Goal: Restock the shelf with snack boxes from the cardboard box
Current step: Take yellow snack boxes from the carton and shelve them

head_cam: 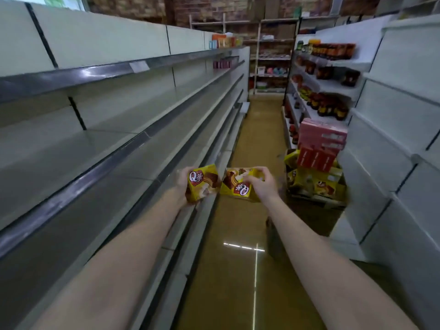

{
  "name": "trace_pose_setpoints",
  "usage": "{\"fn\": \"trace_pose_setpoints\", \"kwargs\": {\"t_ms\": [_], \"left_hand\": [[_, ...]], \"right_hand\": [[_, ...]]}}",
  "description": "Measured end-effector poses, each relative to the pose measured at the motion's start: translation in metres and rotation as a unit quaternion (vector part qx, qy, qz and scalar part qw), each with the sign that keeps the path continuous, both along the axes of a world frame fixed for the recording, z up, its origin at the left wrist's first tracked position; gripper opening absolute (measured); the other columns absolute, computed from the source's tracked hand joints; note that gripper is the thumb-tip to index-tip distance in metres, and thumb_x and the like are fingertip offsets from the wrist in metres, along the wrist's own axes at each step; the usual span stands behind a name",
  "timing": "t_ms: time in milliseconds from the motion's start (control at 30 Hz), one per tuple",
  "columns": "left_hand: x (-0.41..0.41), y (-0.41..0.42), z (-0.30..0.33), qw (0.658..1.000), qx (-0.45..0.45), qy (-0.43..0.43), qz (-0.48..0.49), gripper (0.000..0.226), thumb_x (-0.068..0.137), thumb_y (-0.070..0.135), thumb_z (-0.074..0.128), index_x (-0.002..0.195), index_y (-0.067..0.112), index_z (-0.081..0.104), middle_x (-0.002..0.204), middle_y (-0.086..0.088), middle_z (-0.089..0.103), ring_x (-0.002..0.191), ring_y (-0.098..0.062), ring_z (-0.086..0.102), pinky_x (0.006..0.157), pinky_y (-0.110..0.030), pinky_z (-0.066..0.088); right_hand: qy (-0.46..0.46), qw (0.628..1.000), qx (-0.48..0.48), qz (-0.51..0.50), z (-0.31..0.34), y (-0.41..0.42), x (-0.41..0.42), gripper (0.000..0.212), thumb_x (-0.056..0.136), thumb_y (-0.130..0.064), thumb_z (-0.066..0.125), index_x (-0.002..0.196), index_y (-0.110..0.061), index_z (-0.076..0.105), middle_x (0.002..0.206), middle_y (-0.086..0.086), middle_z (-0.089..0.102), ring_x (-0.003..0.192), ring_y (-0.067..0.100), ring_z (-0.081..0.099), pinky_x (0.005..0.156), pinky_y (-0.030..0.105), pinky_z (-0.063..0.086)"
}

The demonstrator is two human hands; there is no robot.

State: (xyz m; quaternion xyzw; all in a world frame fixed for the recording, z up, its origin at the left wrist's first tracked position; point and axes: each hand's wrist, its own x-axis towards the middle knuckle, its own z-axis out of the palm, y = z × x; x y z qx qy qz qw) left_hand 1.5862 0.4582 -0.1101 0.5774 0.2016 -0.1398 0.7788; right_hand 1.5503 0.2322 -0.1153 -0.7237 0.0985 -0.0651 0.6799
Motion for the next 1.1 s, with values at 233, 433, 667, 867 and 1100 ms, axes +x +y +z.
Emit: {"fn": "trace_pose_setpoints", "kwargs": {"t_ms": [233, 433, 667, 867, 1100], "left_hand": [[0.140, -0.023, 0.001, 0.999, 0.045, -0.021, 0.003, 0.040, 0.085, 0.046, 0.056, 0.093, 0.008, 0.065, 0.100, -0.020, 0.065, 0.077, -0.031, 0.062, 0.068, -0.037, 0.056], [0.223, -0.046, 0.015, 0.988, 0.114, -0.072, 0.068, 0.028, 0.090, 0.036, 0.069, 0.106, 0.024, 0.050, 0.097, -0.011, 0.064, 0.062, -0.025, 0.062, 0.042, -0.033, 0.053], [0.334, -0.040, 0.012, 0.989, 0.130, -0.039, 0.062, 0.072, 0.067, 0.057, 0.082, 0.121, 0.015, 0.058, 0.092, -0.011, 0.076, 0.074, -0.028, 0.074, 0.060, -0.043, 0.058], [0.466, -0.043, 0.014, 0.986, 0.103, -0.086, 0.101, 0.057, 0.069, 0.057, 0.082, 0.105, 0.018, 0.061, 0.095, -0.010, 0.074, 0.084, -0.030, 0.072, 0.063, -0.048, 0.061], [0.625, -0.031, 0.024, 0.972, 0.173, -0.121, 0.101, 0.063, 0.065, 0.064, 0.080, 0.104, 0.020, 0.056, 0.105, -0.007, 0.071, 0.085, -0.023, 0.068, 0.073, -0.042, 0.058]], "right_hand": [[-0.001, 1.000, 0.024, 0.016, 0.011, -0.037, 0.147, 0.029, 0.082, -0.004, 0.071, 0.105, -0.015, 0.057, 0.089, 0.004, 0.061, 0.070, 0.014, 0.059, 0.049, 0.018, 0.050], [-0.002, 0.997, 0.069, 0.018, 0.006, -0.043, 0.248, 0.035, 0.082, -0.005, 0.071, 0.114, -0.016, 0.060, 0.111, 0.015, 0.065, 0.095, 0.025, 0.064, 0.072, 0.028, 0.058], [0.006, 0.992, 0.127, 0.025, 0.002, -0.047, 0.363, 0.043, 0.083, -0.009, 0.072, 0.118, -0.032, 0.062, 0.121, 0.011, 0.063, 0.100, 0.026, 0.069, 0.065, 0.031, 0.060], [0.011, 0.987, 0.159, 0.005, 0.002, -0.039, 0.489, 0.047, 0.081, -0.014, 0.073, 0.124, -0.024, 0.057, 0.109, 0.010, 0.068, 0.072, 0.018, 0.069, 0.055, 0.028, 0.055], [0.042, 0.980, 0.196, -0.009, 0.024, -0.032, 0.645, 0.067, 0.057, -0.021, 0.080, 0.119, -0.004, 0.062, 0.100, 0.018, 0.072, 0.068, 0.024, 0.069, 0.052, 0.028, 0.053]]}}
